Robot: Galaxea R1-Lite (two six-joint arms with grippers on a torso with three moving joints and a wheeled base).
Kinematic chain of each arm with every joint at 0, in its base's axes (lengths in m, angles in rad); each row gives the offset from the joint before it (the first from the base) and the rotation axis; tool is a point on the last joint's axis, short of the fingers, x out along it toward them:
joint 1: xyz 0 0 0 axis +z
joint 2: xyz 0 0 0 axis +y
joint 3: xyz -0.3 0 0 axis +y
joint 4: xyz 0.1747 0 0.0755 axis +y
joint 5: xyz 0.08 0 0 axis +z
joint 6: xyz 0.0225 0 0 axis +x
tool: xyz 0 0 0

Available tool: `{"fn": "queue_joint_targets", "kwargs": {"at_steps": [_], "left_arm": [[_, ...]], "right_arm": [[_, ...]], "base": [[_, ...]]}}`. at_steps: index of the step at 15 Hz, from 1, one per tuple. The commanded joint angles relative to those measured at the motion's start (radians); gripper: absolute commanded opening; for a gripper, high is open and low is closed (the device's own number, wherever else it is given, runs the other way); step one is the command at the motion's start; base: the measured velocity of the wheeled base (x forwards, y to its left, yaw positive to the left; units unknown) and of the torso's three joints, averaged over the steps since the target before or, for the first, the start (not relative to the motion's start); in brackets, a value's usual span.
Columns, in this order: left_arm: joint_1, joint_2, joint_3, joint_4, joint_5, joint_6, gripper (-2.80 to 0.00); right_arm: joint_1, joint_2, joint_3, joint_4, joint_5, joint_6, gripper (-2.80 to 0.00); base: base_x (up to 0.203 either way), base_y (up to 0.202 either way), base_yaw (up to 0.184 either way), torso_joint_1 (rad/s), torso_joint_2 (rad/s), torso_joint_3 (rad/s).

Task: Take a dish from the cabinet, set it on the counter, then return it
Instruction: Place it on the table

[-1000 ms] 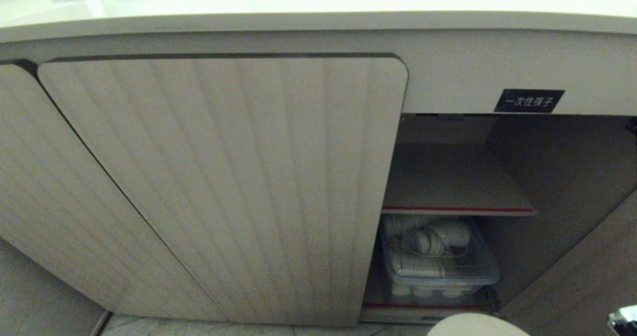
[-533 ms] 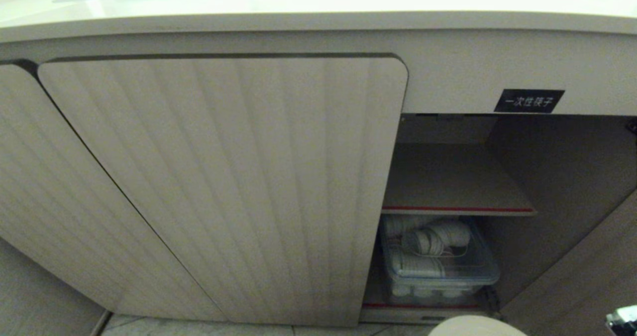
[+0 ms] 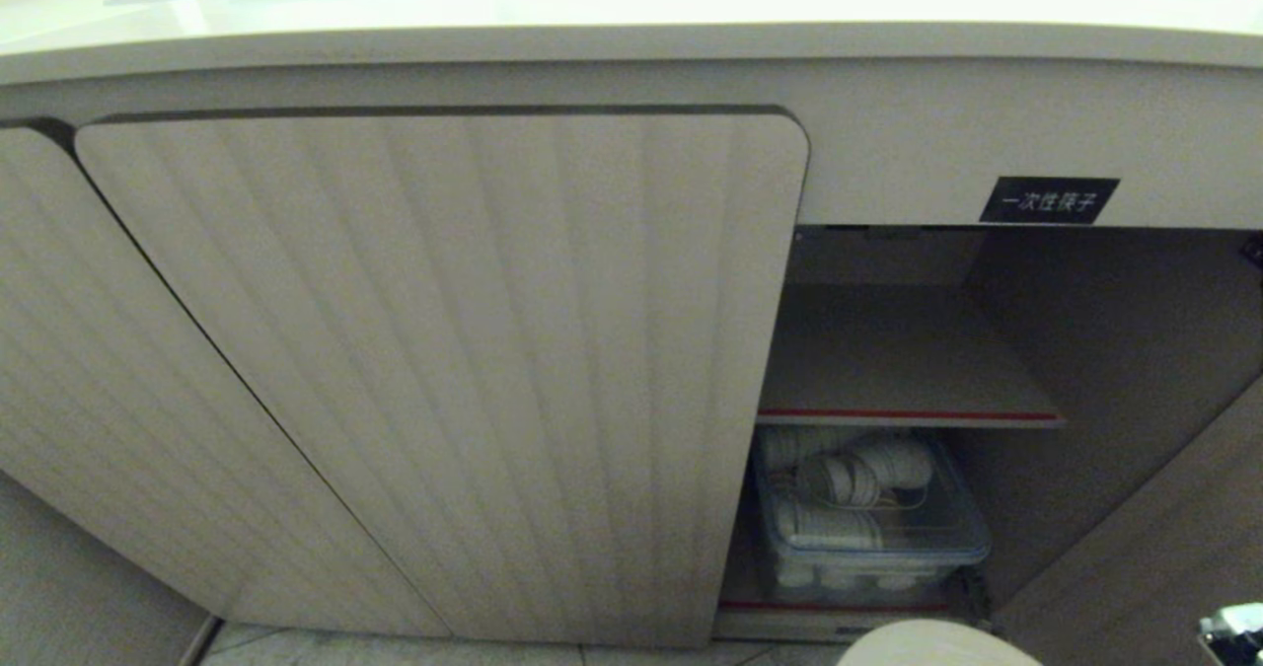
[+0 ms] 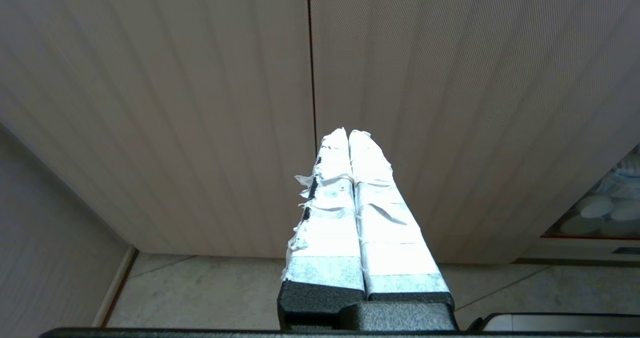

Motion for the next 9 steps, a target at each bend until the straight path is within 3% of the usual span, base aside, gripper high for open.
{"fn": "queue_joint_targets", "kwargs": {"at_steps": [1,9], "left_arm": [[0.000,0.000,0.000,0.000,0.000,0.000,-2.80],[0.000,0.000,0.000,0.000,0.000,0.000,-2.80]], "right_arm": [[0.010,0.007,-0.010,-0.002,-0.001,0.015,-2.80],[0.022,0.005,-0.010,-0.037,-0.002,0.099,-2.80]], "base": [[0.000,0.000,0.000,0.000,0.00,0.000],[0.000,0.000,0.000,0.000,0.00,0.000]]}}
